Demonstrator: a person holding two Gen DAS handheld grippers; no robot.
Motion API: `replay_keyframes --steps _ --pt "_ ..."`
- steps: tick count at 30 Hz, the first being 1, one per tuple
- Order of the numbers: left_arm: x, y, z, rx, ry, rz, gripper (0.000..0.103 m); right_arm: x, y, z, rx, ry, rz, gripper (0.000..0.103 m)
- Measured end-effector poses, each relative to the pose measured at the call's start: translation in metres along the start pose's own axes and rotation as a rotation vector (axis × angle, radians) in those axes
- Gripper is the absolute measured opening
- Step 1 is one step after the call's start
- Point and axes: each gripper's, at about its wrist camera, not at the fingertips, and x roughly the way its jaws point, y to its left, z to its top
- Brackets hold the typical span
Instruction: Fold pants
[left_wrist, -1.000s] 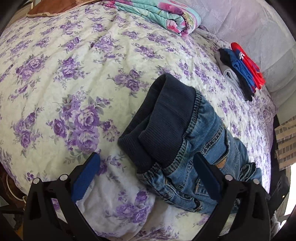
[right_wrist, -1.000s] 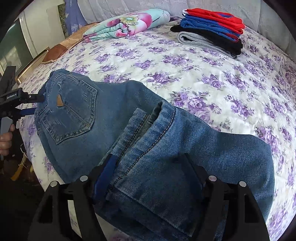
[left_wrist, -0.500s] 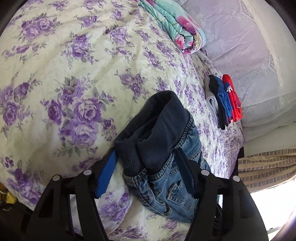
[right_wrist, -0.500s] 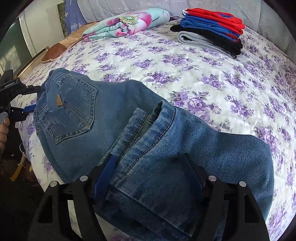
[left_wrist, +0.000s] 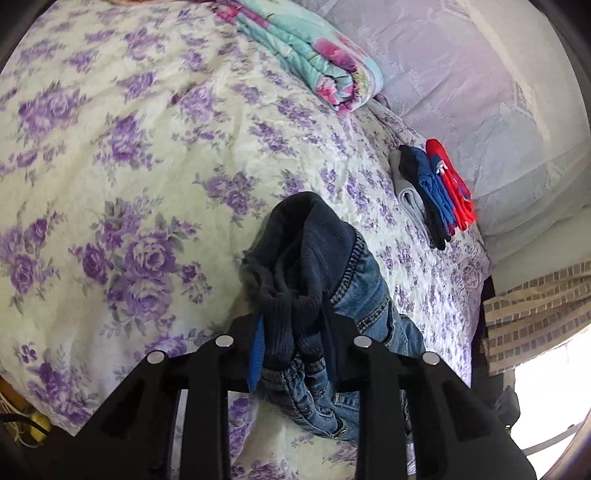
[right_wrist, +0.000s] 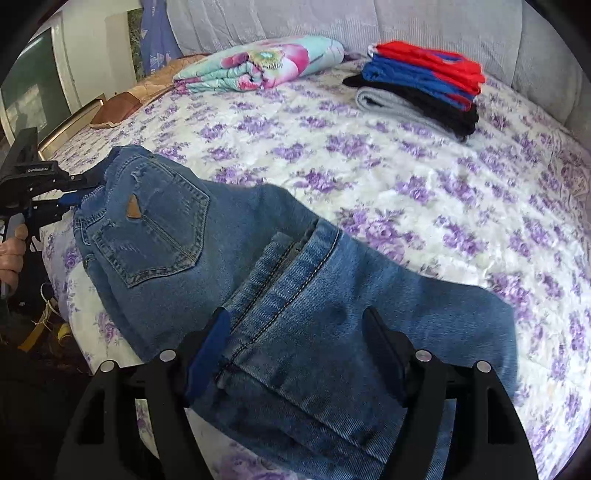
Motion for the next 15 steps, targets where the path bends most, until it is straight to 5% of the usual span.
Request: replay_keyframes --steps 3,7,11,15 --pt "-0.013 -0.022 0.003 0.068 -0.026 -0.001 0.025 -0.028 0.004 -0.012 -0.052 -0.039 0.012 0.076" --pt "-0.023 -0.045 0.007 0.129 -0.037 -0.017 0.024 -0.004 -0.006 -0.048 -0.042 0.154 0.043 0.086" --pt "-0.034 -0.086 0.009 0.251 -0.053 -0.019 0.023 -0.016 -0.004 -0.046 -0.043 0.095 0.031 0.087" --pt "-0.045 -0.144 -0.001 0.447 -0.095 -0.047 0.022 -0.053 -0.035 -0.050 0.128 -0.037 0.022 0.087"
